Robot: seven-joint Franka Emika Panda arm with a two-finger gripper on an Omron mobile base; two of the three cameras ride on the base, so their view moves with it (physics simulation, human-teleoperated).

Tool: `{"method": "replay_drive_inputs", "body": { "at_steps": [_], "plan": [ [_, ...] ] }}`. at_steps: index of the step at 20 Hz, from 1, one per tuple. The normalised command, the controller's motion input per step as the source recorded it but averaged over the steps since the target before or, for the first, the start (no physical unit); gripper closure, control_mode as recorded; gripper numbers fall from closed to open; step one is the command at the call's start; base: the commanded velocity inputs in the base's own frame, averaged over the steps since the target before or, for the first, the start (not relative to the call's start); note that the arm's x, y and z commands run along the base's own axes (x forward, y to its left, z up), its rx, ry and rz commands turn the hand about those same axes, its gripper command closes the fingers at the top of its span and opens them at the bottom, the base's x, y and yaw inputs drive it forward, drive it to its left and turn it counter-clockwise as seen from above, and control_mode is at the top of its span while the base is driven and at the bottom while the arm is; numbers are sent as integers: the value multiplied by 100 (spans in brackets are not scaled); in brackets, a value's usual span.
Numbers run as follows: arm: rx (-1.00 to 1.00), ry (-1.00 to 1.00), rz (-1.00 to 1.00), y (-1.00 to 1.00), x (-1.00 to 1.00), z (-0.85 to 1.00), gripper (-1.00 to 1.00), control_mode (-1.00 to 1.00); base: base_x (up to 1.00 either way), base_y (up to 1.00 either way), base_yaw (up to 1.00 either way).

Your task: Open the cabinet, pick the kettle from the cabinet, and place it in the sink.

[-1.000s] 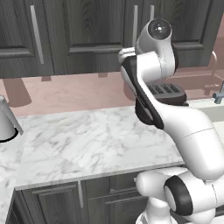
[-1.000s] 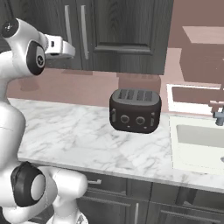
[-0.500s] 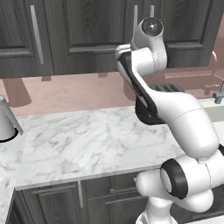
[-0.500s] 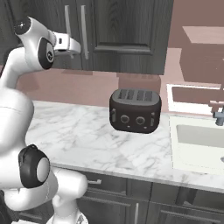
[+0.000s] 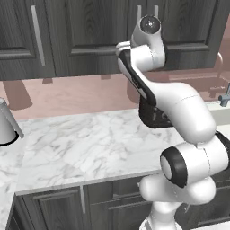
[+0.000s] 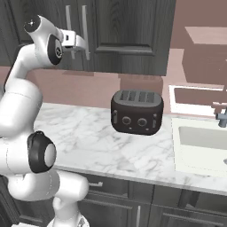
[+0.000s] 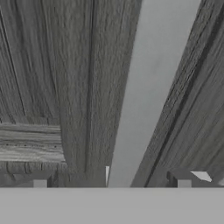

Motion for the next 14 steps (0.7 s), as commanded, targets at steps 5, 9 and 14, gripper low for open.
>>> {"method": "replay_drive_inputs", "body": {
  "at_steps": [5, 9, 14],
  "plan": [
    [-2, 0, 0, 6, 39, 14, -100, -100, 0, 0, 0],
    [-1, 0, 0, 7, 37, 13, -100, -100, 0, 0, 0],
    [-3, 0, 0, 5, 35, 13, -100, -100, 0, 0, 0]
  ]
}}
